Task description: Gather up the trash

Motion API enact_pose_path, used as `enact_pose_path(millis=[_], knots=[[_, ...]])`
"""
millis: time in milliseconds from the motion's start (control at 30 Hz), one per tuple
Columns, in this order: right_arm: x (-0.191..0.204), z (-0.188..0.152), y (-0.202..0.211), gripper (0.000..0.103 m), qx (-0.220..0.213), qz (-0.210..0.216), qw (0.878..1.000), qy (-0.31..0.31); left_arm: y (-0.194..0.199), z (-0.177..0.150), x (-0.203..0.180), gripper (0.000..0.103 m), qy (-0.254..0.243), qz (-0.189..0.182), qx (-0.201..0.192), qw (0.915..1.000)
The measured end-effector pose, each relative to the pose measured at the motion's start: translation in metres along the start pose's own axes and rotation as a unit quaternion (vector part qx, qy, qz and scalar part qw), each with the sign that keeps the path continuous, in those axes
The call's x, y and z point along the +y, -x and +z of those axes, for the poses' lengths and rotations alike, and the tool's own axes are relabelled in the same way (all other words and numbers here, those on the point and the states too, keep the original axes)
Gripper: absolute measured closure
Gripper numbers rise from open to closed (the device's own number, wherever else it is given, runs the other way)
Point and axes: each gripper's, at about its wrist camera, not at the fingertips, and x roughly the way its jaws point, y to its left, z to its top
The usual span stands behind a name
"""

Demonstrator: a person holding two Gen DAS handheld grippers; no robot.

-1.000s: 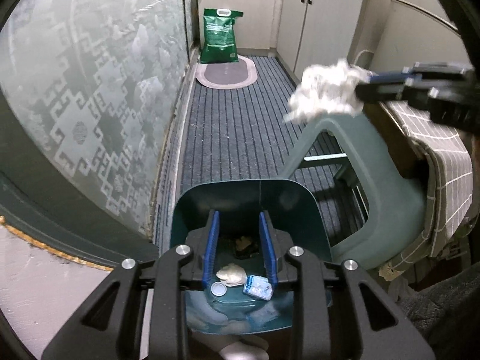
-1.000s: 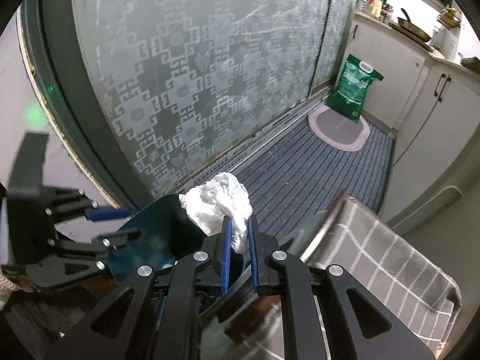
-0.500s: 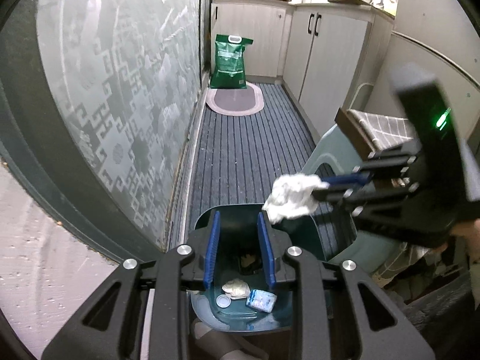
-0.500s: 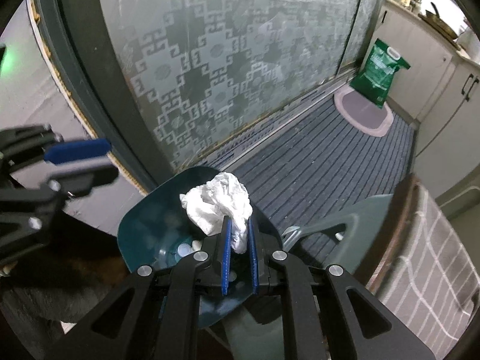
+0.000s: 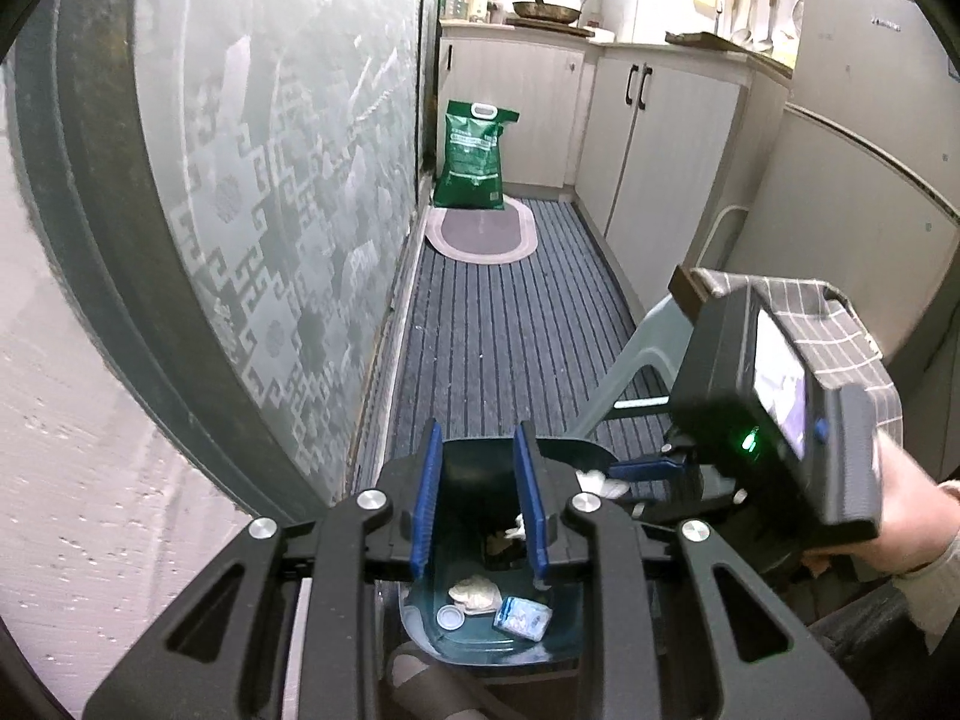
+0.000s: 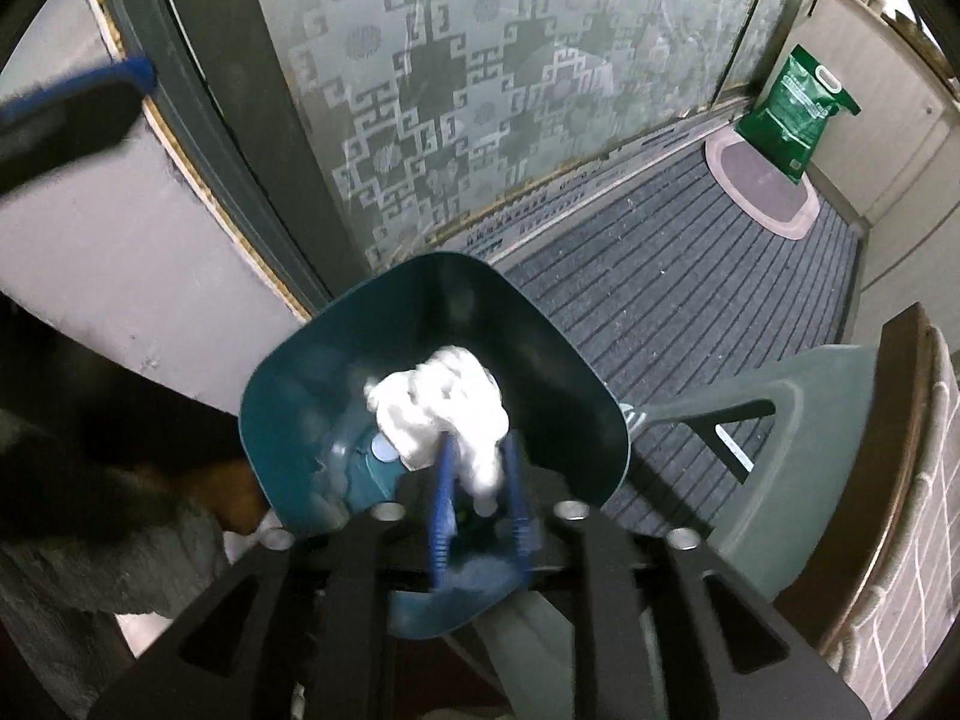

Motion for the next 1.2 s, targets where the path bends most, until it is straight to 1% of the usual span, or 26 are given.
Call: enact_pose_path(millis=[67, 433, 700, 867, 933, 1000, 1100, 1200], knots=[[0.001, -0.001, 0.001, 0.066, 0.000, 0.001, 1.000, 0.002, 0.004, 0.002, 0.000, 0.077, 0.002, 0.000, -0.005, 1.0000], [0.003, -0.004, 0.012, 0.066, -0.017, 0.018, 1.000, -0.001, 0.016, 0.012, -0.009, 0.077, 0.004, -0.003, -0.026, 0.9997], [-0.002, -0.006, 0.037, 0.066, -0.055, 0.028, 0.998, -0.019, 0.027, 0.021, -0.016, 0.077, 0.004, -0.002, -0.047, 0.9989], [-0.005, -0.009, 0.065, 0.066, -0.087, 0.018, 0.996, -0.026, 0.034, 0.024, -0.023, 0.076, 0.006, -0.006, -0.057, 0.9984], [-0.005, -0.011, 0.082, 0.063, -0.107, 0.007, 0.994, -0.033, 0.038, 0.024, -0.027, 0.074, 0.005, -0.006, -0.062, 0.9981], [-0.004, -0.014, 0.097, 0.057, -0.124, -0.007, 0.992, -0.034, 0.042, 0.024, -0.033, 0.072, 0.002, -0.005, -0.066, 0.9978], [-0.002, -0.020, 0.119, 0.052, -0.145, -0.017, 0.989, -0.036, 0.045, 0.022, -0.040, 0.064, -0.003, -0.004, -0.072, 0.9974], [-0.002, -0.029, 0.139, 0.045, -0.159, -0.040, 0.986, -0.028, 0.047, 0.018, -0.047, 0.060, -0.003, -0.001, -0.074, 0.9972]])
